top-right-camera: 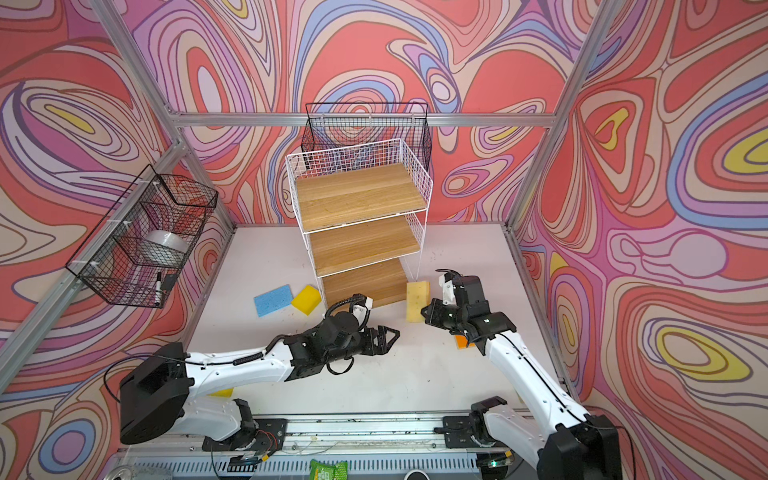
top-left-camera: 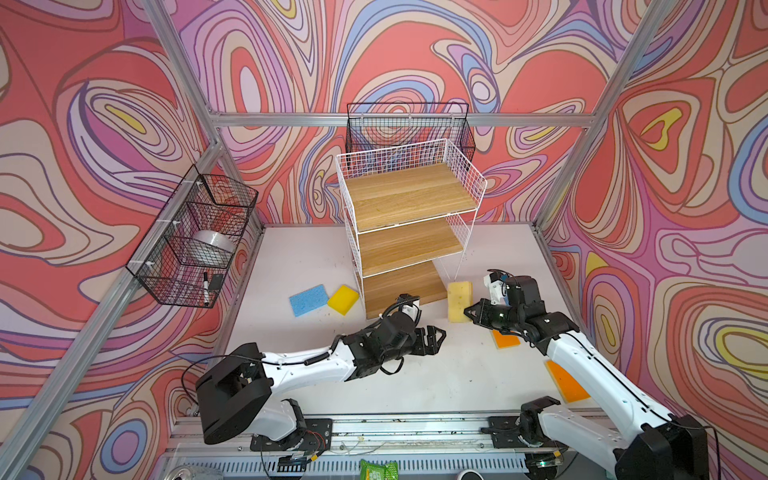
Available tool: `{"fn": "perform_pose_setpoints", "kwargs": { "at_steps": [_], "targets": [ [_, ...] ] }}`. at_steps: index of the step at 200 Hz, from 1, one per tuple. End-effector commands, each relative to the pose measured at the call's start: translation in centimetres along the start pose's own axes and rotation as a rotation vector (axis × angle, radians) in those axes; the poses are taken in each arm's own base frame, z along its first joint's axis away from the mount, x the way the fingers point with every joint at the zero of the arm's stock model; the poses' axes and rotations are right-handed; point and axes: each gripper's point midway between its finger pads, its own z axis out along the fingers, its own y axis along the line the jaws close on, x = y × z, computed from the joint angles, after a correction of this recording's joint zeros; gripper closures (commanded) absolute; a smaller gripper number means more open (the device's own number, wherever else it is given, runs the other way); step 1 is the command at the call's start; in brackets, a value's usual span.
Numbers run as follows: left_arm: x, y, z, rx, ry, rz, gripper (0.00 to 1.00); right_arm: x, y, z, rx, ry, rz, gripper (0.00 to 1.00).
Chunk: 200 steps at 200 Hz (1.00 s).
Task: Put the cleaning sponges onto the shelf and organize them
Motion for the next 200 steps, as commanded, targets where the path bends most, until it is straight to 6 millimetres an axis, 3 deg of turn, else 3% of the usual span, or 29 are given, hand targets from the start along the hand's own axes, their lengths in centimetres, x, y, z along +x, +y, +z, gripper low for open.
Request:
{"fn": "perform_pose_setpoints", "kwargs": {
  "at_steps": [1,34,80,116,134,140,157,200],
  "targets": [
    [0.2,2.8,-2.2,-0.13,-0.03,0.045,0.13,1.5,-3.0,-0.7,0.281,0.01,-0.095,1.0],
    [-0.4,4.1,-5.5,-0.185,-0.077,0.058,0.13,2.4,-2.2,-0.3,0.486,0.004,-0.273,1.0],
    [-1.0,5.5,-9.1,-0.203,-0.135,0.044,0.11,3.2,-0.4,1.3,0.605,0.004,-0.423,1.0],
    [-1.1,7.5,-11.3,-0.212,-0.158,-0.016,0.12,4.9,1.3,3.5,0.691,0.023,-0.562,1.0],
    [-1.8,8.2,-12.5,-0.21,-0.185,-0.045,0.13,5.8,2.0,5.2,0.668,0.053,-0.573,1.0],
    [-0.8,9.9,-12.5,-0.249,-0.163,-0.047,0.13,6.2,2.4,6.0,0.646,0.07,-0.569,1.0],
    [-0.9,10.7,-13.3,-0.268,-0.165,-0.055,0.13,7.4,3.2,7.7,0.593,0.116,-0.567,1.0],
    [-0.8,11.4,-13.6,-0.285,-0.152,-0.062,0.12,8.9,5.5,9.4,0.44,0.161,-0.551,0.54]
  ]
}}
